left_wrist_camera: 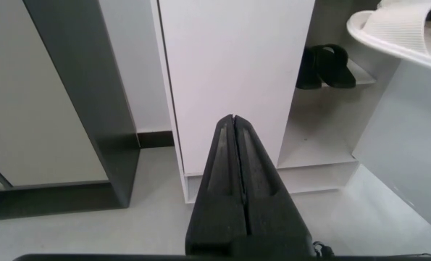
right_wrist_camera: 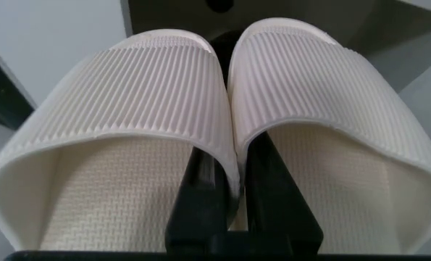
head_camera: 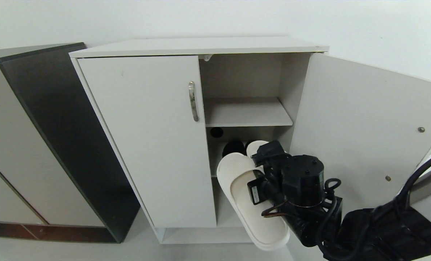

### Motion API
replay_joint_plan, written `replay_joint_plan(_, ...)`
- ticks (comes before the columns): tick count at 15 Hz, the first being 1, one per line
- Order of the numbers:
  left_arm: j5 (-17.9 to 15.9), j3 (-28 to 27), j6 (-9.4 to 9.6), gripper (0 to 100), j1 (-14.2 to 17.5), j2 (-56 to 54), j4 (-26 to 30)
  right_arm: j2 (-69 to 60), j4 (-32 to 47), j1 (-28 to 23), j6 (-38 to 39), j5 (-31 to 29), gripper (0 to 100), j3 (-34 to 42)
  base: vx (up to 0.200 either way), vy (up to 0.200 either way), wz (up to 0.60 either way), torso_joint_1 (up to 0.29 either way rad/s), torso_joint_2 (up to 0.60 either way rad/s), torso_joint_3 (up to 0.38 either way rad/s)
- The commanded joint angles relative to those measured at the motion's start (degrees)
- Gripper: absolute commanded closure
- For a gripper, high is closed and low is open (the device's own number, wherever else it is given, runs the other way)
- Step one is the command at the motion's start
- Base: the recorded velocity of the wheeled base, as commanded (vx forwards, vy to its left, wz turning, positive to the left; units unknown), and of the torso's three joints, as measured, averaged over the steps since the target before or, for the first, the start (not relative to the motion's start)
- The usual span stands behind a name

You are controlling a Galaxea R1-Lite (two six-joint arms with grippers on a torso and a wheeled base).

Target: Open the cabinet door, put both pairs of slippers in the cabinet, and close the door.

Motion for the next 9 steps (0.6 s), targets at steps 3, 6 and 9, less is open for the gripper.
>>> replay_joint_plan(3,0.01,0.00,0.11,100,0.01,0.08,-0.01,-2.03,16.94,2.64,8.10,-7.98,100,-13.23,0.000,0.000,0.00,0.000,0.00,0.000)
replay_joint_plan(6,-0.08,0.00,0.11,100,0.01,0.08,-0.01,-4.14,34.52,2.81,15.13,-10.88,100,-24.92,0.000,0.000,0.00,0.000,0.00,0.000)
replay_joint_plan(9,0.01,0.00,0.11,100,0.01,0.08,-0.01,-2.11,38.03,2.55,16.18,-15.45,100,-30.81,0.000,0.000,0.00,0.000,0.00,0.000)
